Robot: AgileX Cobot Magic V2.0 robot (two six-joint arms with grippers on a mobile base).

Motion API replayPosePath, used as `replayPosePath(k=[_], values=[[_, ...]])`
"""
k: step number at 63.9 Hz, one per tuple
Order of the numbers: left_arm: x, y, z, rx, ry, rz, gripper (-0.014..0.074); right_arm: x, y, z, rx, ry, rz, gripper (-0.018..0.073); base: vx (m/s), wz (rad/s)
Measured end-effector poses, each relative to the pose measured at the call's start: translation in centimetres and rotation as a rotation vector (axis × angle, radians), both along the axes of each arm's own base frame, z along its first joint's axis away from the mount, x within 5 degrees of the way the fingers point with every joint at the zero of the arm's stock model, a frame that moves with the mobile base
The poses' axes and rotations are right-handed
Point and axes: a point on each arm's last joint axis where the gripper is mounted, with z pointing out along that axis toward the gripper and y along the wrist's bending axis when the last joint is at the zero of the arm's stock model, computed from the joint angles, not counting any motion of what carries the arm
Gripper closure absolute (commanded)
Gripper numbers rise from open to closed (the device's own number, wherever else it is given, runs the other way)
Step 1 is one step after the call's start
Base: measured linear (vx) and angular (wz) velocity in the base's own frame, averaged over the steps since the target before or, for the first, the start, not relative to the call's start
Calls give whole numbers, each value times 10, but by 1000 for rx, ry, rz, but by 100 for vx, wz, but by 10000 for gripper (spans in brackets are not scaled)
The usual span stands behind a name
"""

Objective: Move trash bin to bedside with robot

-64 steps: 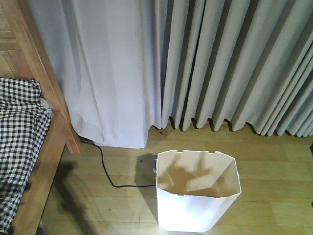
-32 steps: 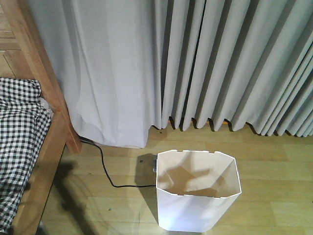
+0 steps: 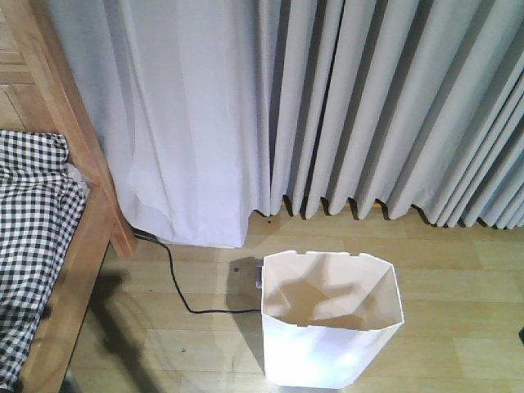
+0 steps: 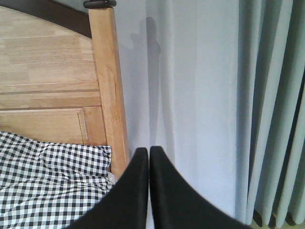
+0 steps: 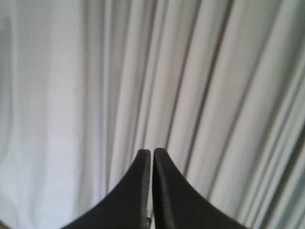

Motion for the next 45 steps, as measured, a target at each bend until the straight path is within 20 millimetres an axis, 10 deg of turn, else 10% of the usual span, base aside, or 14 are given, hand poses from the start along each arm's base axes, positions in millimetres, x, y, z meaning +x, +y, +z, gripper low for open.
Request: replayPosePath(k=[24, 45], values=[[0, 0, 0, 0, 0, 0, 603, 3, -7, -52, 42, -11, -78, 568, 0, 0], [0, 0, 0, 0, 0, 0, 603, 0, -6, -50, 87, -79, -73, 568, 0, 0]])
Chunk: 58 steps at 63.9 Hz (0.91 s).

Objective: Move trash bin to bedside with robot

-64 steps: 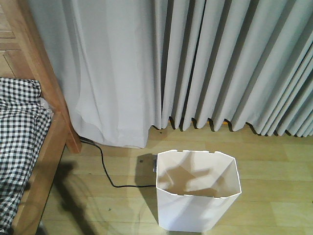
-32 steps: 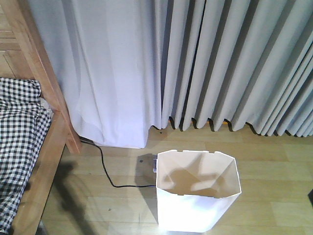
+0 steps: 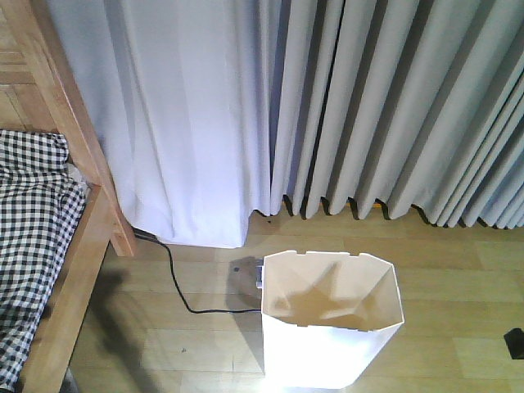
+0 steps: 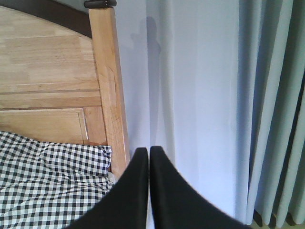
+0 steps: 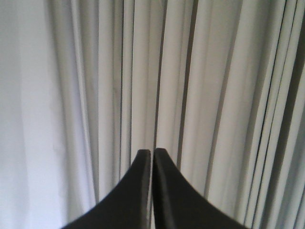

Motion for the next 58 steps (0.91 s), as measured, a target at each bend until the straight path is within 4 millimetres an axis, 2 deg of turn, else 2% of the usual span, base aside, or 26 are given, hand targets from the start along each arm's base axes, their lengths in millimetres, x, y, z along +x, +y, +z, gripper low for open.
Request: replayPosePath(k=[58], values=[[0, 0, 0, 0, 0, 0, 603, 0, 0, 0, 13, 0, 1, 568, 0, 0]])
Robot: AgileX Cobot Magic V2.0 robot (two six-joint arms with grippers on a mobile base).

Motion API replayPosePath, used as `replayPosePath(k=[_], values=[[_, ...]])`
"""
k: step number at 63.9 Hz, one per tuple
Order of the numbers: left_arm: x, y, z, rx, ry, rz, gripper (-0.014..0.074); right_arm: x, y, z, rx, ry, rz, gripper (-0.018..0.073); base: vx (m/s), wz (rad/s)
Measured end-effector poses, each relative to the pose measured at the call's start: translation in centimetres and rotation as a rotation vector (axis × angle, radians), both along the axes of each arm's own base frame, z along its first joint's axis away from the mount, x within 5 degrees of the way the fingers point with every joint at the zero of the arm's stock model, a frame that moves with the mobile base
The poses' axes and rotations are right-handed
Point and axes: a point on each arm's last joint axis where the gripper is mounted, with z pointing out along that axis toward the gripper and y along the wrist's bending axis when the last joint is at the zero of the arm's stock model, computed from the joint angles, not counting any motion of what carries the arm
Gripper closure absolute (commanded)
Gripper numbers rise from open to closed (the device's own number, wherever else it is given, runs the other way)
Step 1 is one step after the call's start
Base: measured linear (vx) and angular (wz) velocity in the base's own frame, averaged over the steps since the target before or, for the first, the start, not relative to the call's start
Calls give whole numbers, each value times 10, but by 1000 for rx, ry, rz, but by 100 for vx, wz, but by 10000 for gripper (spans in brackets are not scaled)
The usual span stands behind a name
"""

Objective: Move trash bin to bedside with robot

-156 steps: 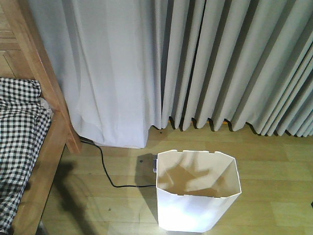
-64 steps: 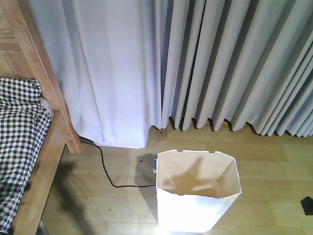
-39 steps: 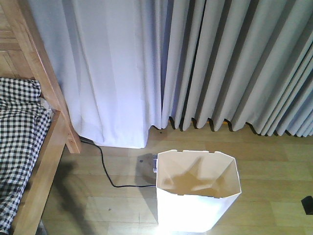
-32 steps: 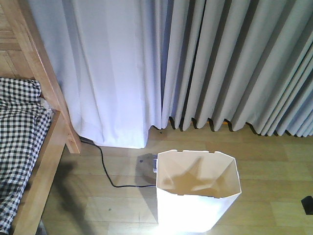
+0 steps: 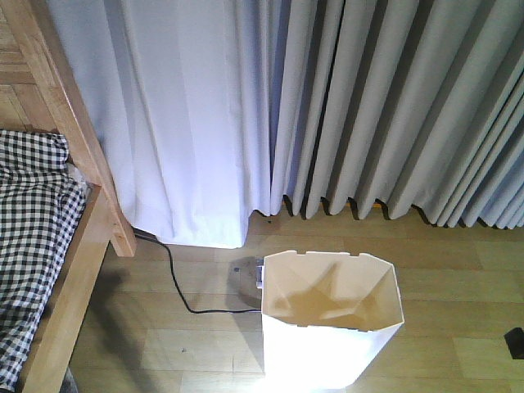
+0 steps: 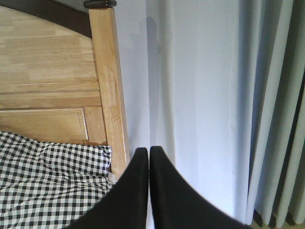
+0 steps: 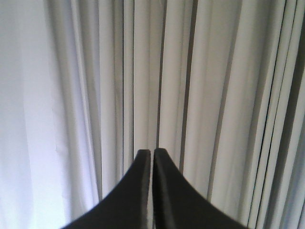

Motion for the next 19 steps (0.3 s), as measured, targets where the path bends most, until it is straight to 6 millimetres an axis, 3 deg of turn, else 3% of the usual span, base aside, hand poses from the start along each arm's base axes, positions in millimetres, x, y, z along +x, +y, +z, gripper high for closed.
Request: replayPosePath(k=[19], values=[[0, 0, 0, 0, 0, 0, 603, 0, 0, 0, 0, -1, 0, 568, 0, 0]])
